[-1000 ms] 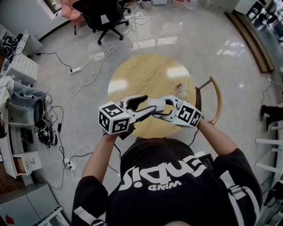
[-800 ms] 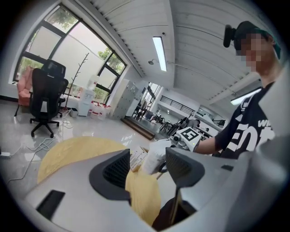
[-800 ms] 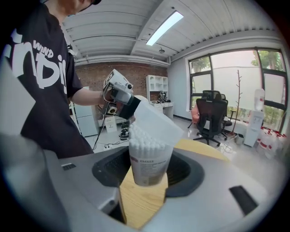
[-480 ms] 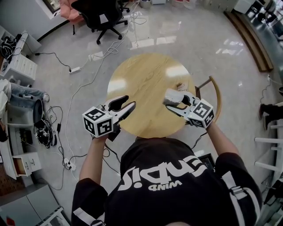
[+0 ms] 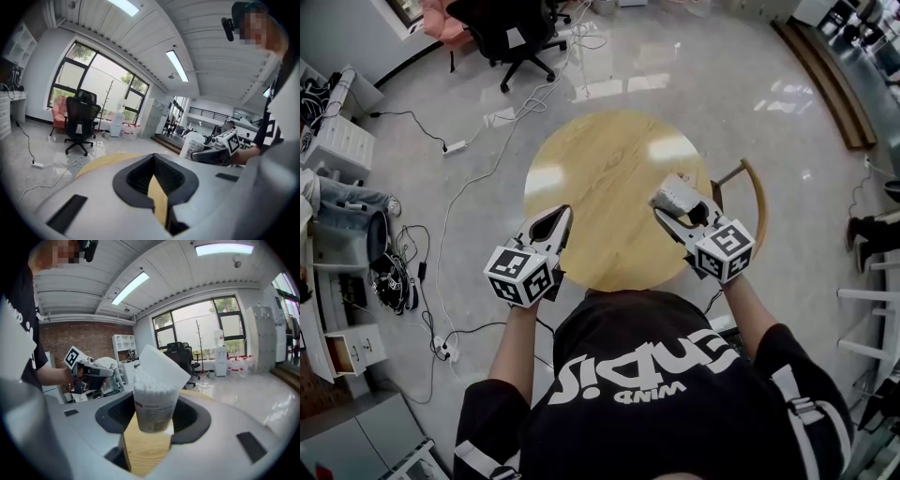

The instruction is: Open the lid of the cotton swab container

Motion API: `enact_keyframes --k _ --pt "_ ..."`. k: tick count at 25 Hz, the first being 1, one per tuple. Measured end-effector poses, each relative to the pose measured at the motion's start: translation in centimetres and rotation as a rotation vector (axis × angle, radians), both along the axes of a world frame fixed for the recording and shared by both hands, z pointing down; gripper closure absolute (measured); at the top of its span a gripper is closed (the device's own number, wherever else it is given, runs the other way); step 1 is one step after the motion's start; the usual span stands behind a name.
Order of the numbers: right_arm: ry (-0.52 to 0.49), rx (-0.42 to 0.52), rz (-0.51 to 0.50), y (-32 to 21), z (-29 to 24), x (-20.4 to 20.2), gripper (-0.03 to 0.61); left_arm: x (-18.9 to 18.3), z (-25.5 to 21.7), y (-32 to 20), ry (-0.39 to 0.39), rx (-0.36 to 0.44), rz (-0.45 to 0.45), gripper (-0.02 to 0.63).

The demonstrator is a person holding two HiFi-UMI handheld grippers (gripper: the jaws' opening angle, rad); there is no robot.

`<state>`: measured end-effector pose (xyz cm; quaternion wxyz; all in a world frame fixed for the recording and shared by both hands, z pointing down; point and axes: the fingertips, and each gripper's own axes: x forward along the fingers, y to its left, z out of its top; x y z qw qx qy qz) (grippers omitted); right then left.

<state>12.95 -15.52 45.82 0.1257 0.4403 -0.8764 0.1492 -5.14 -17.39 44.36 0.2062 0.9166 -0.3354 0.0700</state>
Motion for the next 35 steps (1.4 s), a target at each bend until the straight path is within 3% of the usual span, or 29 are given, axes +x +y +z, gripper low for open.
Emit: enact_keyframes --k 8,12,35 --pt "0.017 0.016 0.189 0.6 1.0 1.4 0.36 -0.9 0.8 0.2 -0.141 0.157 -0.201 0.604" --pt "0.054 0.019 0.222 1.3 2.3 1.2 0.36 -1.7 1.8 0.7 -0.166 0.171 -0.26 0.604" --pt "0.078 0.044 0.223 0.9 2.5 1.5 0.362 -1.6 2.3 1.4 -0.179 0.152 -0.269 0.604"
